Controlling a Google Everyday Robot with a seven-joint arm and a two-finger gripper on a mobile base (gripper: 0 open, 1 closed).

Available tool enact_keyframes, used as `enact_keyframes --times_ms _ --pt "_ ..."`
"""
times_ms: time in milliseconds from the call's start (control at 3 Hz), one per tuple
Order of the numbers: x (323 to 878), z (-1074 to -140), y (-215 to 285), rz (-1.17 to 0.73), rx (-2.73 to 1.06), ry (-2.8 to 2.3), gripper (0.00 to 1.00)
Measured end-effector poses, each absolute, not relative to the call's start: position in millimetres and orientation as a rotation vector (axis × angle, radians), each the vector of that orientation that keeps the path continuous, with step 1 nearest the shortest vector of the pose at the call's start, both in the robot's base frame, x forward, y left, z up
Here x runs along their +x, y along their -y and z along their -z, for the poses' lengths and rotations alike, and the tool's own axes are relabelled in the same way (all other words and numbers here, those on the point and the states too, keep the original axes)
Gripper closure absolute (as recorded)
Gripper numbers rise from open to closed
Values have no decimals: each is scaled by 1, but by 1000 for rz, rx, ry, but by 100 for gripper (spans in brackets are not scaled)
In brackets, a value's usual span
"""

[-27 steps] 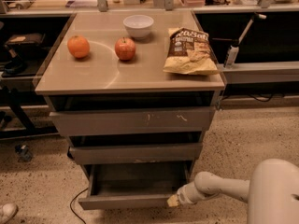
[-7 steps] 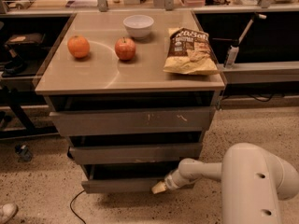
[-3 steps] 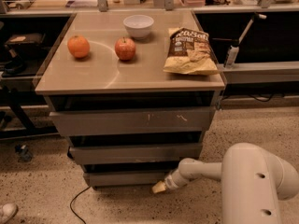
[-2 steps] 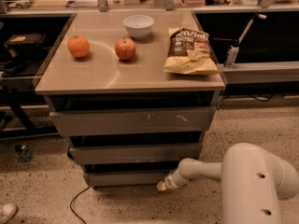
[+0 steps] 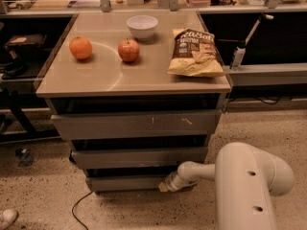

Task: Close bottom drawer

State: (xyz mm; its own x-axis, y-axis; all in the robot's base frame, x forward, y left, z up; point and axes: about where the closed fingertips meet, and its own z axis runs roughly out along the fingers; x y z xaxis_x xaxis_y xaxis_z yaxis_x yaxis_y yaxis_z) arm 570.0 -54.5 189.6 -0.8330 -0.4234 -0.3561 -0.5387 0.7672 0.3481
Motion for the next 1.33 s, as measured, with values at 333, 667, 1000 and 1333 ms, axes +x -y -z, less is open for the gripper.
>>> enact_keyframes --times_ms 333,667,1000,1333 --pt "589 -192 51 -614 -746 -2685 100" --pt "602 -194 50 -589 -741 -2672 100" --pt "602 -194 50 -588 -741 -2672 82" --pt "602 -194 50 -588 -741 -2672 58"
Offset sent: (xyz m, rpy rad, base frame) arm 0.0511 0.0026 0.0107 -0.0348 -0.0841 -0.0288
